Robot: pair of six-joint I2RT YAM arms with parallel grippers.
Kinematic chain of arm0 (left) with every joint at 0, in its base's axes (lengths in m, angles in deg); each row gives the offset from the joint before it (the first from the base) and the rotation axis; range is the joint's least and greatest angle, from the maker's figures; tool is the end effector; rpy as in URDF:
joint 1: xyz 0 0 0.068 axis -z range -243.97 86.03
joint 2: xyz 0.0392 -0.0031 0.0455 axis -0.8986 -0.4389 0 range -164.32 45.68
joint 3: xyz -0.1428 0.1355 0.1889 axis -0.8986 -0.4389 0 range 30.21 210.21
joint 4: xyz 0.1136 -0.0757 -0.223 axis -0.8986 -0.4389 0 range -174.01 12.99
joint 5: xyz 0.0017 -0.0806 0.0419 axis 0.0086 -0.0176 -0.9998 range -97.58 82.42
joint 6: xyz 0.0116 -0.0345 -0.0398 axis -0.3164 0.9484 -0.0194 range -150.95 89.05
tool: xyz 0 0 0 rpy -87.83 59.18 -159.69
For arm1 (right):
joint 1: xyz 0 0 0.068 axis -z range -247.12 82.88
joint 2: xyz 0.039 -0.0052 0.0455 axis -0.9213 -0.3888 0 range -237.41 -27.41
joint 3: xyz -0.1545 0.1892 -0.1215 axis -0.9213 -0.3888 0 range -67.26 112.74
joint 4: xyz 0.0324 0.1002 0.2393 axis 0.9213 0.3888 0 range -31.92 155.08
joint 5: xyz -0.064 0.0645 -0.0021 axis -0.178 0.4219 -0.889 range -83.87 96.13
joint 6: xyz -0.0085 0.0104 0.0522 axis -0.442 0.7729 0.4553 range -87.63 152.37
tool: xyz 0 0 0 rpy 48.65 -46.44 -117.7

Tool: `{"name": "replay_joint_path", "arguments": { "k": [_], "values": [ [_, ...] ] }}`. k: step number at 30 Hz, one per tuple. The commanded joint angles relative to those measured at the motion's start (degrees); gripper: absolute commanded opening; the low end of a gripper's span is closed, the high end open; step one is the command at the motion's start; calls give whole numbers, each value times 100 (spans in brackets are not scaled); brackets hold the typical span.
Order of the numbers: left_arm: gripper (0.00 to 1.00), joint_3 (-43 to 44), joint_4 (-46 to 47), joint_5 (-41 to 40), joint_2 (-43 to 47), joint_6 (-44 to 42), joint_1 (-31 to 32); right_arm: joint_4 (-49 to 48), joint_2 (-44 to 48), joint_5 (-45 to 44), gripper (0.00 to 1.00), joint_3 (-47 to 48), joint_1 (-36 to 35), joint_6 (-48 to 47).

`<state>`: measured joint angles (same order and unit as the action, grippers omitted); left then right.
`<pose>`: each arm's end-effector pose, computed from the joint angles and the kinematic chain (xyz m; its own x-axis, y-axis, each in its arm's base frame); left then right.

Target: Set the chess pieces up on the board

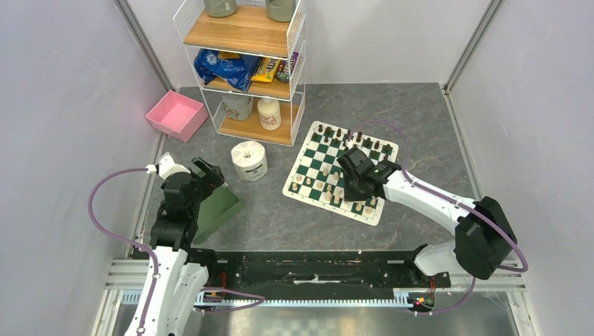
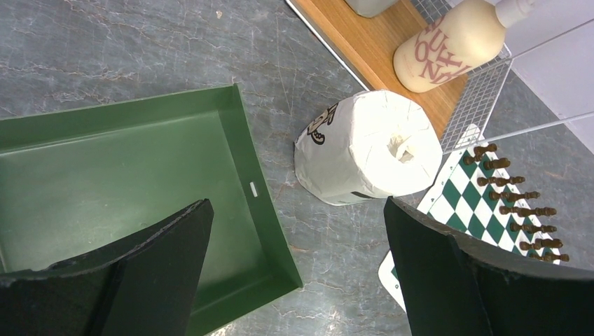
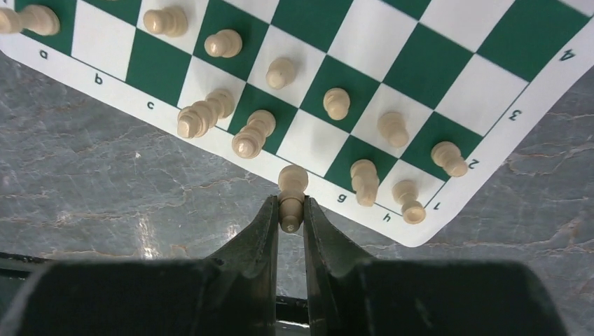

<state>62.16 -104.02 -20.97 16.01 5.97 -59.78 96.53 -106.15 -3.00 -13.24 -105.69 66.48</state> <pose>0.1320 -0.0014 0.2684 -0.2502 -0.5676 -0.7843 -0.3615 0.8063 -0.4682 0.2109 0.1610 0.2271 -0.8915 -0.0028 -0.4530 -0.0721 0.9881 0.1358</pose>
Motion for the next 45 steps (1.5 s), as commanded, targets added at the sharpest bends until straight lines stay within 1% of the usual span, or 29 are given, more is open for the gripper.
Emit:
{"name": "replay_joint_path", "arguments": {
  "k": [1,9,17,29,36,40,43,45],
  "values": [
    [100,15,275,-16,-66,-122,-41,-2,-236,-414,19,-3,-240,281],
    [100,33,208,-89,-25,-170,-38,-99,-593,-730,19,29,-261,333],
    [100,-10,196,-129,-9,-191,-41,-327,-744,-620,20,-11,-261,346],
    [100,-21,152,-155,28,-203,-37,-417,-987,-604,21,-84,-265,332],
    [100,-65,182,-138,10,-185,-40,-418,-921,-547,31,-102,-265,293],
    [100,-61,193,-142,-4,-174,-39,-356,-766,-533,40,-52,-265,283],
    [100,32,221,-196,-66,-157,-41,-121,-505,-570,45,84,-261,246],
    [100,192,223,-249,-194,-120,-40,3,-286,-663,53,153,-265,252]
  ]
}}
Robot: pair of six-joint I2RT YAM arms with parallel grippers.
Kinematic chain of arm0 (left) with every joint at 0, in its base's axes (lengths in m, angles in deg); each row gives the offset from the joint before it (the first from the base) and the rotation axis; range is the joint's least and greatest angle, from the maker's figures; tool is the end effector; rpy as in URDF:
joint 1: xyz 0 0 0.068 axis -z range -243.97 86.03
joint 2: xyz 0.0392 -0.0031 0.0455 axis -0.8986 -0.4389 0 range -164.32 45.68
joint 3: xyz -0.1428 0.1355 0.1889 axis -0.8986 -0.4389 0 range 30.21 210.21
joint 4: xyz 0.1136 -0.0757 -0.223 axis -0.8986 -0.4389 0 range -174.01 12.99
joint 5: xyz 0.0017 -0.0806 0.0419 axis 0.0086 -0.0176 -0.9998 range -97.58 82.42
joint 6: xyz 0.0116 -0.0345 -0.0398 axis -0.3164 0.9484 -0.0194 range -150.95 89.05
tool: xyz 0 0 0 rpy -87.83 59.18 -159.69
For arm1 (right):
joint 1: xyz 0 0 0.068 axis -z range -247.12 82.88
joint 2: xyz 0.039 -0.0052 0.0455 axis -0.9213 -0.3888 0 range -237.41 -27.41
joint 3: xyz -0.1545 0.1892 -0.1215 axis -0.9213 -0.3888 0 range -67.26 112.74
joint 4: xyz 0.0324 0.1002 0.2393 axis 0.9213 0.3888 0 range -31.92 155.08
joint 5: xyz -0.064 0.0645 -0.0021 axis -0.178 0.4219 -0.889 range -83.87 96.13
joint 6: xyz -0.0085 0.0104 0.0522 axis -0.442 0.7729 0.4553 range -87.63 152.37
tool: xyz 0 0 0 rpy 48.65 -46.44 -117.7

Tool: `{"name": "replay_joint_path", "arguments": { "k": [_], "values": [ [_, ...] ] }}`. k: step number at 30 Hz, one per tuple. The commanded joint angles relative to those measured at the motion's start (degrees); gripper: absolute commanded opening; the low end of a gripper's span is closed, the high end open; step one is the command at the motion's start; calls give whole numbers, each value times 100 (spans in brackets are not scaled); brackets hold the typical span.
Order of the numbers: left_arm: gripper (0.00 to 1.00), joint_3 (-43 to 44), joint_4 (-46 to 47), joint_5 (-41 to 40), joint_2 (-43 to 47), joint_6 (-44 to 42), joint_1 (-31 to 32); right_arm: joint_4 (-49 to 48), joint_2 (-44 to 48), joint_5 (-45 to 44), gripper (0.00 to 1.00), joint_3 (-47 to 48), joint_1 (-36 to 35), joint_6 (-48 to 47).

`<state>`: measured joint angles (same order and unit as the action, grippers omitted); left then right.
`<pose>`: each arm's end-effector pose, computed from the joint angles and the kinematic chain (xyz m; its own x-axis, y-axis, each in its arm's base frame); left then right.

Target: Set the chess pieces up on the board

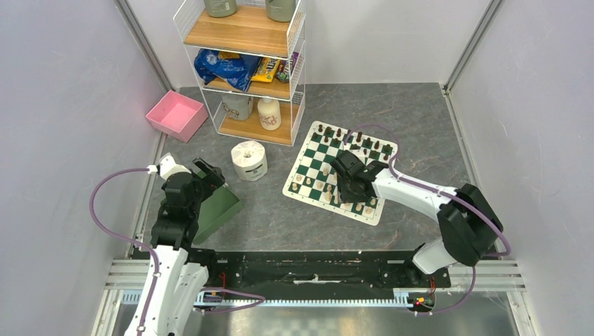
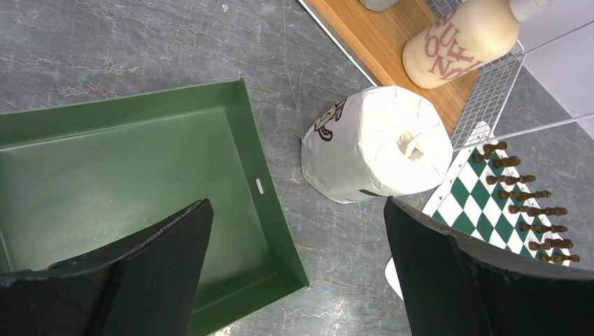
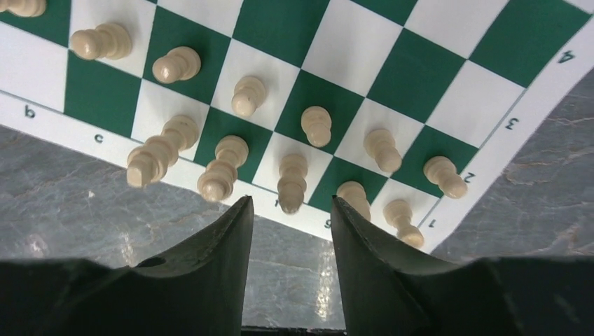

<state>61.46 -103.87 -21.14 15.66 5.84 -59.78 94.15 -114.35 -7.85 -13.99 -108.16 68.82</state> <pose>0.1332 -0.0014 0.2638 -0.2618 -0.5646 -0.7828 -0.3703 0.8077 -0.4588 0.2172 0.1778 0.1894 -0.9103 -0.0280 -0.4131 -0.0414 0.9989 0.0233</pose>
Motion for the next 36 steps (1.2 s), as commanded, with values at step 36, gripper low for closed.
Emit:
{"name": "replay_joint_path", "arguments": {
  "k": [36],
  "values": [
    [100,1580,-1776,865,325,-965,-41,2507,3162,-268,84,498,11,491]
  ]
}}
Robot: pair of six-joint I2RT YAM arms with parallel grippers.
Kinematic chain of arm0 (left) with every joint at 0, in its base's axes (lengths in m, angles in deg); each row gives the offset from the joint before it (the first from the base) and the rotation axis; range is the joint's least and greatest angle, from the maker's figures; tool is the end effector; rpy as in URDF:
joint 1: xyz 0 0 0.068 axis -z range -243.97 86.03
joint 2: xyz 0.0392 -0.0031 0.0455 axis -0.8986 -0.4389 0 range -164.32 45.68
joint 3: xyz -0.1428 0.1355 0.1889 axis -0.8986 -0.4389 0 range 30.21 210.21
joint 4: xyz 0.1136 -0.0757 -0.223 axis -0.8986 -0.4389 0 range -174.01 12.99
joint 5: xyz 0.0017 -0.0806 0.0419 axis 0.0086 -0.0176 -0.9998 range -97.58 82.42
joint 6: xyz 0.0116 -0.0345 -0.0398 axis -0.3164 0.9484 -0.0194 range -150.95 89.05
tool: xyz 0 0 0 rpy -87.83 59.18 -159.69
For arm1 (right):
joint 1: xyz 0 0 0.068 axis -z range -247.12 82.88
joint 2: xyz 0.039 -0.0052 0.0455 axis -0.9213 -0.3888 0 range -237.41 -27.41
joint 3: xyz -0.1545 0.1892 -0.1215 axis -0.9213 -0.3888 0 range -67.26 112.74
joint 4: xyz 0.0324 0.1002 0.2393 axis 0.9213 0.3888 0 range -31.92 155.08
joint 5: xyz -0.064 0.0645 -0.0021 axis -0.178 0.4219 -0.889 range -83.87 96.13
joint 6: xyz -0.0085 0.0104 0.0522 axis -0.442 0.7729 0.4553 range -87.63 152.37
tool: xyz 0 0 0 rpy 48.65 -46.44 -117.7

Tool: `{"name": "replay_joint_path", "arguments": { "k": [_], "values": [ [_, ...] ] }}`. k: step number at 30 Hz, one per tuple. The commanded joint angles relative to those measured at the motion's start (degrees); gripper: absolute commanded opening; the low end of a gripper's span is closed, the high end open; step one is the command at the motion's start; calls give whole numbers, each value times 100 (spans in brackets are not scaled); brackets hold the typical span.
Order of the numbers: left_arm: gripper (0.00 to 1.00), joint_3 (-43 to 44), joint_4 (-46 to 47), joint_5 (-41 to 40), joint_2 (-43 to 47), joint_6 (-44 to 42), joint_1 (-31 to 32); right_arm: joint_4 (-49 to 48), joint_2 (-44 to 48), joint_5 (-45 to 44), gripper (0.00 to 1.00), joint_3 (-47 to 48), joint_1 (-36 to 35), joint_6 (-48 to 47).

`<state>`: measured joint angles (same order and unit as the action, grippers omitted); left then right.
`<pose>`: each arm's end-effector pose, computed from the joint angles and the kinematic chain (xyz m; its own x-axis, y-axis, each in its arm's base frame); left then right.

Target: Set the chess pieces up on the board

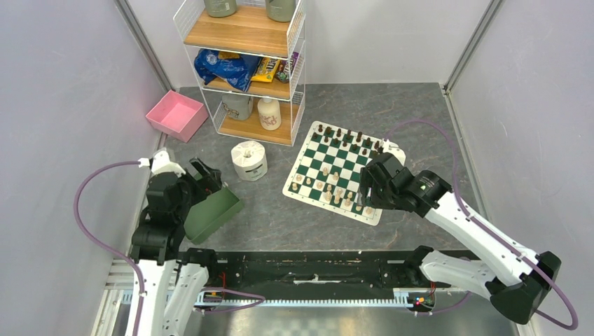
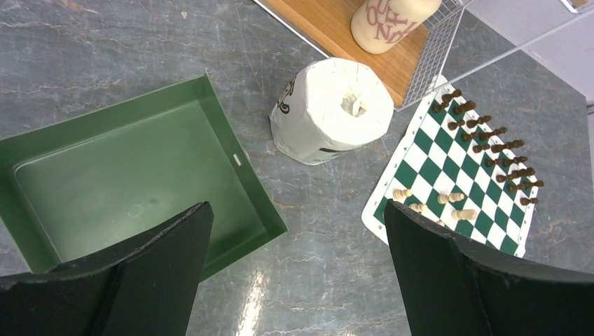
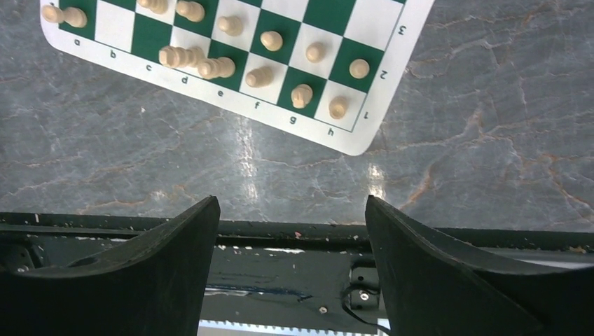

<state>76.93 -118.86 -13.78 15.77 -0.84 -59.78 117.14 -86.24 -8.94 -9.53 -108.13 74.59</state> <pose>0.1075 -0.0040 0.3271 -0.3526 -0.4742 -0.8067 -0.2333 0.8794 -0.4150 0.1444 0.1134 0.3007 -0.8450 0.1251 -0.5199 0.0429 0.9850 0.1672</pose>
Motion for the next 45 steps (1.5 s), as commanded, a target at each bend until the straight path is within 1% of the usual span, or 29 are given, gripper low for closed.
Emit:
{"name": "replay_joint_path", "arguments": {
  "k": [1,3,6,10,14,16,20,22,28,32,39,45],
  "values": [
    [100,35,-322,62,358,-281,-41,186,430,-166,86,8,6,-112],
    [100,-82,-264,92,472,-236,-39,72,498,-177,87,-132,11,-122],
    [100,-119,-214,226,431,-260,-40,262,354,-137,87,-53,11,-22],
    [100,-257,-35,182,385,-400,-38,271,251,-143,87,-7,7,195],
    [100,-443,117,392,390,-415,-40,193,-3,-364,86,153,11,361],
    [100,-619,203,447,405,-398,-40,133,-232,-501,84,268,6,428],
    [100,-573,221,558,320,-431,-27,-140,-848,-529,78,592,11,449],
    [99,-623,212,471,268,-410,-5,-316,-1247,-457,76,778,8,449],
    [98,-627,169,223,152,-395,23,-991,-2192,-343,72,1205,16,138],
    [99,-659,172,102,213,-323,21,-1074,-2843,-316,70,1637,70,-245],
    [98,-692,177,-94,241,-267,22,-1289,-3928,147,65,2408,335,-993],
    [98,-690,221,107,91,-327,25,-1402,-4697,409,61,3003,498,-1260]
  ]
}}
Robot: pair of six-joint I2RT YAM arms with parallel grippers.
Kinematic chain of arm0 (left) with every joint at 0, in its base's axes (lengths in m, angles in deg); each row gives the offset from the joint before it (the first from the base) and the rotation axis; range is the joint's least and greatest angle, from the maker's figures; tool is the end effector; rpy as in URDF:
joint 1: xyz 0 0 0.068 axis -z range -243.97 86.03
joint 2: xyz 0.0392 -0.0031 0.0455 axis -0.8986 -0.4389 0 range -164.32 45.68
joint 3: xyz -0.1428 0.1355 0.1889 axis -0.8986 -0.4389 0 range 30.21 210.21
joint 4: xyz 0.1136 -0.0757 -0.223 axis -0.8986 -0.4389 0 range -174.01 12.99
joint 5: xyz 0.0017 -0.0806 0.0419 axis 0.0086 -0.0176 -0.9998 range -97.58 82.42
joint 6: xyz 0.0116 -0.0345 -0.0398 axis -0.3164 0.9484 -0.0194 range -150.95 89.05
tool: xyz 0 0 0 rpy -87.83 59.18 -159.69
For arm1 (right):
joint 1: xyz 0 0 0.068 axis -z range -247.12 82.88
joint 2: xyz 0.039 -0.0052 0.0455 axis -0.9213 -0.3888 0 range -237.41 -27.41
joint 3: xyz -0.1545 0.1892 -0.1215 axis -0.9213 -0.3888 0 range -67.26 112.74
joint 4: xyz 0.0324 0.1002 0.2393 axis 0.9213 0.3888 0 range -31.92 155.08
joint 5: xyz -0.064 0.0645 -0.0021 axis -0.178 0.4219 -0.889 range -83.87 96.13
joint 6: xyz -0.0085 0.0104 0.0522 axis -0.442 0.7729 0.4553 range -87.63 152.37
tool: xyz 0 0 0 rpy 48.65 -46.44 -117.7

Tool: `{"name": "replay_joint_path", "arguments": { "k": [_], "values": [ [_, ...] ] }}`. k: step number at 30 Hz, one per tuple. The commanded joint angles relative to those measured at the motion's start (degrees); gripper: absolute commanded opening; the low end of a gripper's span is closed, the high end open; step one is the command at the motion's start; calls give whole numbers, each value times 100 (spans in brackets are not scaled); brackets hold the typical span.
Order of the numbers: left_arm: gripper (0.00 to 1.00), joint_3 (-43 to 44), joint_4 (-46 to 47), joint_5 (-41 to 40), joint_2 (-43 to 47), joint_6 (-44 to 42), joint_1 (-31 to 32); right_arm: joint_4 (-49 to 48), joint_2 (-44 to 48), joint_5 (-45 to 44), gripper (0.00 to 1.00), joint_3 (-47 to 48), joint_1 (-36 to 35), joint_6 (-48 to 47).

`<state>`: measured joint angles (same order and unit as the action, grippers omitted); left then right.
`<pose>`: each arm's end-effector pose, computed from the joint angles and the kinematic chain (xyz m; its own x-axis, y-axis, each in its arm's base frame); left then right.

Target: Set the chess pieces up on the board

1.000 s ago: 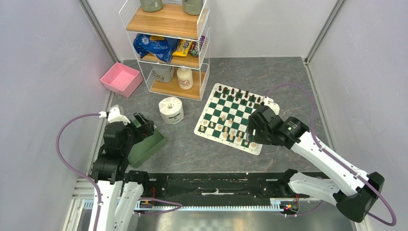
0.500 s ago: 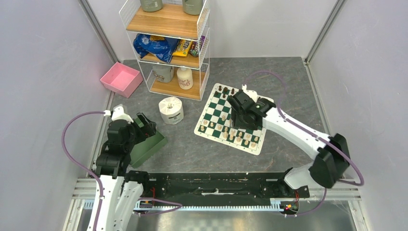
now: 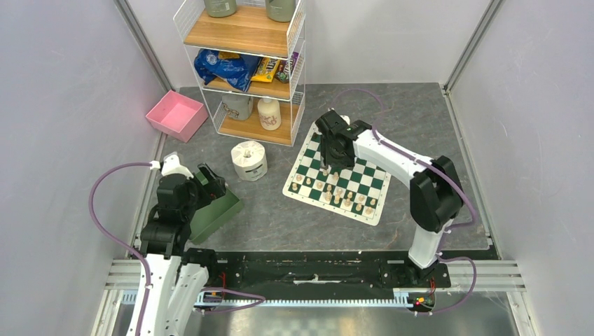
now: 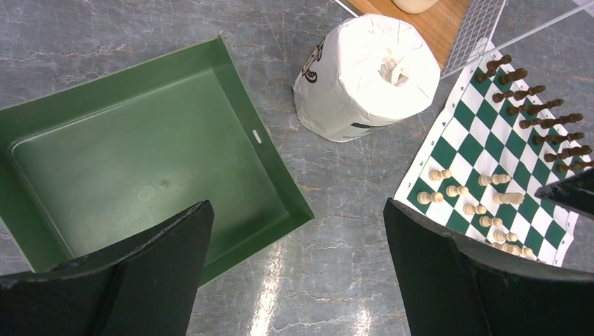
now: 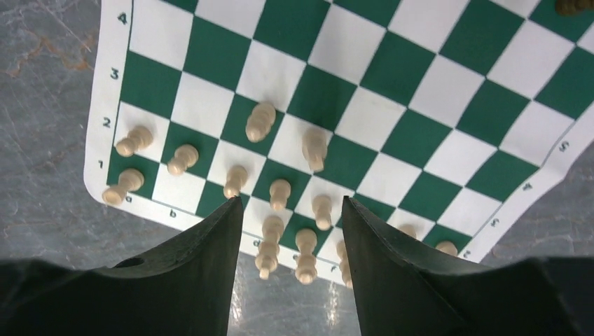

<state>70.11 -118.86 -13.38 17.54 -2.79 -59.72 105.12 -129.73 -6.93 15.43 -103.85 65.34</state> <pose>0.1095 -0.0045 0.2918 -0.4344 -0.4386 -0.7867 -0.2478 0.8979 -0.3637 0.3015 0.2150 0.2458 -0.8955 -0.0068 -0.4451 -0.0281 0.9987 0.0413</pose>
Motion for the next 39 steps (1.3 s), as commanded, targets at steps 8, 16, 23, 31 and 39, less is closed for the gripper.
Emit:
{"name": "replay_joint_path", "arguments": {
  "k": [8,16,23,31,39],
  "values": [
    [98,-32,247,20,-74,-126,19,-230,-1174,475,56,1196,67,-573],
    [99,-34,266,79,-139,-130,6,-239,-1198,411,56,1093,76,-641],
    [99,-41,272,34,-147,-112,6,-371,-1098,334,56,984,77,-657],
    [99,-60,308,130,-165,-135,6,-359,-1123,337,56,970,76,-558],
    [98,-56,335,239,-227,-162,6,-354,-1301,367,48,1098,80,-531]
  ]
}}
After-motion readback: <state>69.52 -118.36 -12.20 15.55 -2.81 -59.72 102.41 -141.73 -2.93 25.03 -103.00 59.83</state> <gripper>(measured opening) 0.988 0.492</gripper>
